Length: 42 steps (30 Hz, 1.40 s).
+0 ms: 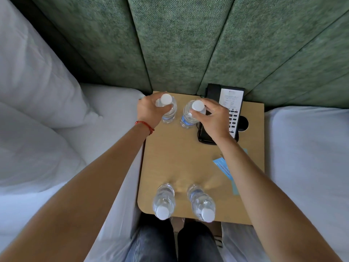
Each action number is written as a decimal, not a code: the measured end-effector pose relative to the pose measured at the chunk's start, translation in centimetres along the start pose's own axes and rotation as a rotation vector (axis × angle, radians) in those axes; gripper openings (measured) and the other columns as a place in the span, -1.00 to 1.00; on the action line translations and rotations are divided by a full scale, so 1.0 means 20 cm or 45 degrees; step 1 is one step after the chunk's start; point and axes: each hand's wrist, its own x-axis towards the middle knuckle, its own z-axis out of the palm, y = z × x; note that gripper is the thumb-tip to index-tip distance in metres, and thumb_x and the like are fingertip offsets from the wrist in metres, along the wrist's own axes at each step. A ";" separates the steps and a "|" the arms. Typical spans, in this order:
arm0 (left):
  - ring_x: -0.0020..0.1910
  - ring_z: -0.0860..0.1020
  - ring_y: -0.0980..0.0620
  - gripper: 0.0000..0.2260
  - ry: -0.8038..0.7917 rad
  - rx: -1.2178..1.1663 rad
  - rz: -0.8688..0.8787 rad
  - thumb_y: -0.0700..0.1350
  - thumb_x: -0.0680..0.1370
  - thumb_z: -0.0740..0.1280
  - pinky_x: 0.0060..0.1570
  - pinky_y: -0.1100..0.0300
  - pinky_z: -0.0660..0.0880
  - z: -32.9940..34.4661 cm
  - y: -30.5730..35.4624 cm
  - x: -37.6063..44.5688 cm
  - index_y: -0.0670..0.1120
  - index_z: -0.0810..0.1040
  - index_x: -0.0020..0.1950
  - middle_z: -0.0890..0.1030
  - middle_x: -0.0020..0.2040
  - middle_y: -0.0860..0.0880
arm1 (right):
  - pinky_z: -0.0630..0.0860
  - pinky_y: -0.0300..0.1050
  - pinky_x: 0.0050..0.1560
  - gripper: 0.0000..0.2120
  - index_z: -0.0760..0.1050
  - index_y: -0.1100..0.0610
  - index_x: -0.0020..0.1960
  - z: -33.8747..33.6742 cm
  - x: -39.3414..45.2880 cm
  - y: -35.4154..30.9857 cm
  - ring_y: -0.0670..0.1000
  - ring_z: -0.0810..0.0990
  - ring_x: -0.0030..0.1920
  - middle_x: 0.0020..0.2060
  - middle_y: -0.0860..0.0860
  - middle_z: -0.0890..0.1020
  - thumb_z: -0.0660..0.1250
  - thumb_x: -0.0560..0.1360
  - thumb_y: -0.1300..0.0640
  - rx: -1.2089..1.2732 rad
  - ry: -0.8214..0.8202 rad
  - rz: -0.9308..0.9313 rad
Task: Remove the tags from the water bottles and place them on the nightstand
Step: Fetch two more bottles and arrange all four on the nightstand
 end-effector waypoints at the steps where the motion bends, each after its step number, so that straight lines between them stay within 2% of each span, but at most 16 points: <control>1: 0.00 0.59 -0.02 -0.65 -0.003 -0.011 -0.004 -0.17 0.34 0.50 -0.02 0.37 0.43 0.00 0.00 0.03 -0.14 0.60 0.10 0.66 0.04 -0.12 | 0.58 0.07 0.02 -0.70 0.62 0.22 0.02 0.01 0.03 0.00 0.05 0.63 -0.05 -0.06 0.08 0.67 0.50 0.32 0.15 0.012 0.005 0.006; 5: 0.06 0.58 -0.01 -0.64 -0.021 -0.007 0.003 -0.17 0.35 0.49 0.08 0.26 0.46 0.02 0.00 0.10 -0.14 0.59 0.12 0.64 0.09 -0.10 | 0.57 0.09 0.05 -0.68 0.61 0.22 0.04 0.04 0.12 0.02 0.07 0.63 -0.01 -0.02 0.11 0.67 0.51 0.33 0.14 0.021 0.006 0.038; 8: 0.04 0.58 0.02 -0.65 -0.016 -0.037 -0.004 -0.18 0.34 0.50 -0.05 0.44 0.40 0.04 -0.01 0.16 -0.15 0.60 0.10 0.64 0.08 -0.10 | 0.56 0.15 0.02 -0.71 0.62 0.19 0.02 0.06 0.17 0.04 0.09 0.63 -0.04 -0.06 0.07 0.67 0.50 0.32 0.15 0.026 -0.005 0.051; 16: -0.11 0.55 0.11 -0.69 -0.018 0.012 0.065 -0.15 0.33 0.50 -0.24 0.58 0.35 0.08 0.00 0.27 -0.10 0.63 0.05 0.67 0.00 -0.07 | 0.53 0.10 0.11 -0.67 0.61 0.20 0.07 0.07 0.29 0.03 0.08 0.62 0.03 0.01 0.11 0.67 0.50 0.33 0.16 0.036 -0.086 0.072; 19: -0.11 0.53 0.14 -0.72 -0.041 0.034 0.101 -0.15 0.33 0.50 -0.25 0.64 0.32 0.08 0.00 0.28 -0.10 0.63 0.03 0.67 0.00 -0.07 | 0.53 0.11 0.11 -0.66 0.60 0.20 0.08 0.06 0.31 0.02 0.09 0.62 0.05 0.02 0.11 0.67 0.50 0.33 0.16 0.005 -0.141 0.063; 25: 0.04 0.58 0.05 -0.70 -0.102 0.076 0.119 -0.15 0.35 0.49 -0.06 0.42 0.39 0.07 0.01 0.28 -0.10 0.62 0.07 0.66 0.05 -0.06 | 0.51 0.10 0.13 -0.66 0.58 0.19 0.11 0.05 0.32 0.02 0.09 0.60 0.07 0.03 0.11 0.67 0.47 0.36 0.15 -0.060 -0.179 0.064; 30: 0.07 0.58 0.03 -0.69 -0.154 0.101 0.142 -0.16 0.36 0.48 0.06 0.28 0.45 0.05 0.01 0.28 -0.12 0.61 0.08 0.65 0.07 -0.08 | 0.52 0.07 0.12 -0.65 0.58 0.18 0.12 0.07 0.31 0.02 0.08 0.61 0.04 0.03 0.11 0.67 0.46 0.36 0.11 -0.085 -0.092 0.077; 37: 0.05 0.58 0.03 -0.69 -0.138 0.119 0.152 -0.15 0.36 0.48 0.03 0.34 0.42 0.05 0.02 0.26 -0.12 0.61 0.08 0.65 0.06 -0.07 | 0.55 0.10 0.03 -0.63 0.59 0.14 0.10 0.09 0.28 0.01 0.08 0.62 -0.01 -0.01 0.09 0.68 0.47 0.34 0.04 -0.126 0.010 0.093; 42: 0.03 0.58 0.03 -0.69 -0.144 0.103 0.136 -0.15 0.35 0.49 -0.02 0.36 0.40 0.06 -0.01 0.24 -0.12 0.62 0.08 0.66 0.05 -0.08 | 0.55 0.11 0.02 -0.63 0.60 0.18 0.09 0.08 0.28 0.00 0.10 0.63 -0.01 -0.03 0.11 0.68 0.48 0.33 0.06 -0.114 -0.026 0.110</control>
